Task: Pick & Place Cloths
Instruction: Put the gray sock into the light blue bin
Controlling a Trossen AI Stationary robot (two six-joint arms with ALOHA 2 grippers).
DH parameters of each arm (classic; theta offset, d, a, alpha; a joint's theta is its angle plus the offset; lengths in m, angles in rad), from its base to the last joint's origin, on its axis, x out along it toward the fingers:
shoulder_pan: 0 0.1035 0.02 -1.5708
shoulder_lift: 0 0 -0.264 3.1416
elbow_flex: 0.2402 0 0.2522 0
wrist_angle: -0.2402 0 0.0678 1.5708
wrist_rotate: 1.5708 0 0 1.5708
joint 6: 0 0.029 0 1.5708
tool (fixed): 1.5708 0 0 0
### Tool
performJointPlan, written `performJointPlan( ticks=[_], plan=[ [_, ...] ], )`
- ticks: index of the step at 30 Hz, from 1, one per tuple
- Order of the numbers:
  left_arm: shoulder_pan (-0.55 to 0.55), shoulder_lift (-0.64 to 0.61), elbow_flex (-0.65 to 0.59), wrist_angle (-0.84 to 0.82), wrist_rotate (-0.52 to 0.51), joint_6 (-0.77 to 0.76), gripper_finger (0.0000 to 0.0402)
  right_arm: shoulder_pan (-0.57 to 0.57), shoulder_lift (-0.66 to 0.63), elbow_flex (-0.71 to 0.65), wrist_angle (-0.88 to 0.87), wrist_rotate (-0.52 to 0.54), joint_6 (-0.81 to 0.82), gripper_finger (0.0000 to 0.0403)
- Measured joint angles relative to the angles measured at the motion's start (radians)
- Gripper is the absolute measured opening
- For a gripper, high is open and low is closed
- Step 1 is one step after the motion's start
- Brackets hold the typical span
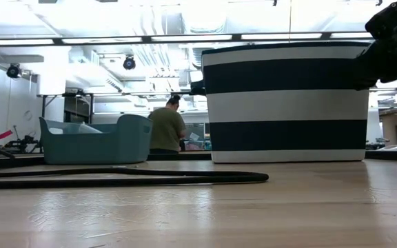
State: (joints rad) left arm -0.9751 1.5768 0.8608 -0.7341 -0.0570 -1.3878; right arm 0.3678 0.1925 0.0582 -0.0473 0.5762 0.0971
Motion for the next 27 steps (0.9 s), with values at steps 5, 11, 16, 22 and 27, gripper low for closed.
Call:
performJointPlan(
  ticks=[5, 11, 16, 22, 27],
  plan=[
    [0.006, 0.014, 0.000, 0.018, -0.062, -0.004, 0.0135, 0.000, 0.000, 0.000, 0.000, 0.000, 0.000, 0.0008],
    [0.035, 0.026, -0.002, 0.100, -0.076, 0.095, 0.0034, 0.000, 0.000, 0.000, 0.000, 0.000, 0.000, 0.0008],
    [0.066, 0.026, -0.003, 0.193, -0.129, 0.232, 0.0014, 0.000, 0.000, 0.000, 0.000, 0.000, 0.000, 0.0008],
    [0.106, 0.022, 0.026, 0.212, -0.187, 0.398, 0.0006, 0.000, 0.000, 0.000, 0.000, 0.000, 0.000, 0.0008],
    [0.151, -0.011, 0.058, 0.208, -0.253, 0.533, 0.0011, 0.000, 0.000, 0.000, 0.000, 0.000, 0.000, 0.0008]
  ],
)
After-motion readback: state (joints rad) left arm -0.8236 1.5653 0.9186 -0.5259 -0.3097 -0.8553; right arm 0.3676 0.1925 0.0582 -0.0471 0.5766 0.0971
